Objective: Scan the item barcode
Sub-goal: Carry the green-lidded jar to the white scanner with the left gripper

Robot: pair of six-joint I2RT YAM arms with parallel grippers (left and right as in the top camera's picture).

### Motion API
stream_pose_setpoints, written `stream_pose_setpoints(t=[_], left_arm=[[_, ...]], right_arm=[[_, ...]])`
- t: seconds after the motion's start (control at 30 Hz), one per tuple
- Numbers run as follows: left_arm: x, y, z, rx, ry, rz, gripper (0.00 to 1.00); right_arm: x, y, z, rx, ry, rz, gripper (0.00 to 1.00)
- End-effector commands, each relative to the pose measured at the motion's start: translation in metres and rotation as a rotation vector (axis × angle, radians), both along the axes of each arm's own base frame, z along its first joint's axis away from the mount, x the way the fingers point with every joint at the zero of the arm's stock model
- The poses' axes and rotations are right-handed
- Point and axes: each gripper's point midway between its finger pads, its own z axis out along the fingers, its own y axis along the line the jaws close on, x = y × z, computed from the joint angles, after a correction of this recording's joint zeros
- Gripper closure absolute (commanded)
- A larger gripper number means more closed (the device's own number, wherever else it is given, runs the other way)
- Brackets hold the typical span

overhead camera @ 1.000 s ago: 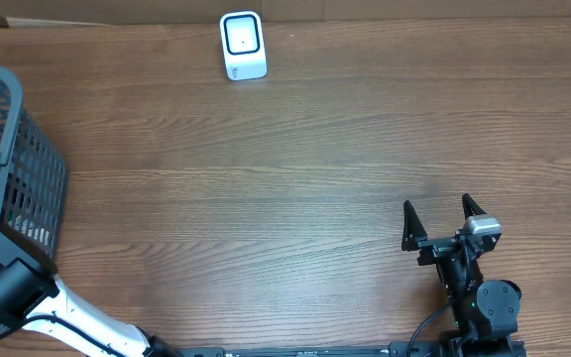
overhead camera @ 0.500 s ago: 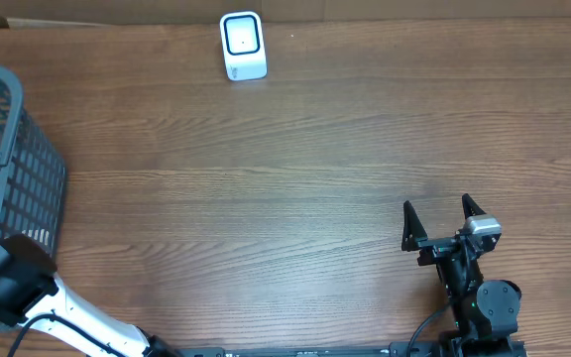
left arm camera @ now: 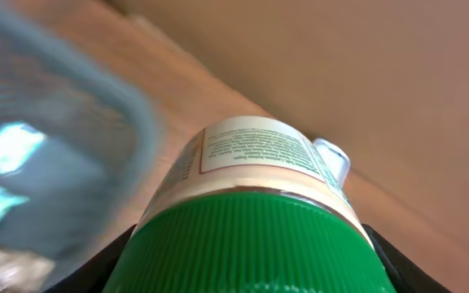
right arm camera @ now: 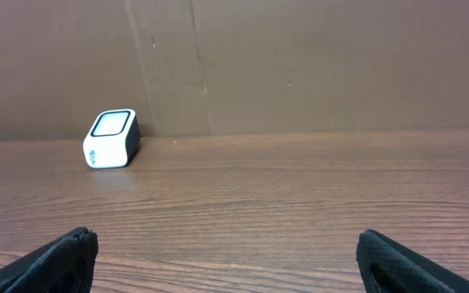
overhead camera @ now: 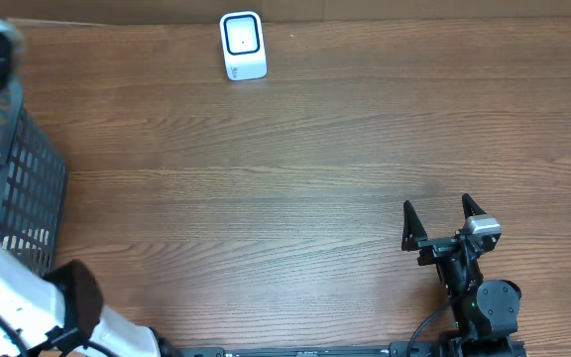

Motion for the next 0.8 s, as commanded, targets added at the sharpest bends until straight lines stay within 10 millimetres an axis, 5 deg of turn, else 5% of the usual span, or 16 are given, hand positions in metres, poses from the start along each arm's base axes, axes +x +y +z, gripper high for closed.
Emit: stream_pose_setpoints(t=[0.0,0.13,0.3,0.77], left_arm=[[0.020,-0.091,-0.008,0.037,0.025,-0.302,0.55],[0.029,-0.140,-0.047,0.100,0.170,-0.425,0.51],[0.029,-0.201,-0.137,0.152,0.471,-0.587,0.51],[0.027,-0.287,-0.342,0.139,0.883,-0.721,0.51]], right_arm=[[0.000,-0.002,-0.002,0.000,-0.004,-0.010,0.00],[0.000,-0.002,-0.002,0.000,-0.004,-0.010,0.00],[0.000,-0.002,-0.002,0.000,-0.004,-0.010,0.00],[0.000,-0.002,-0.002,0.000,-0.004,-0.010,0.00]])
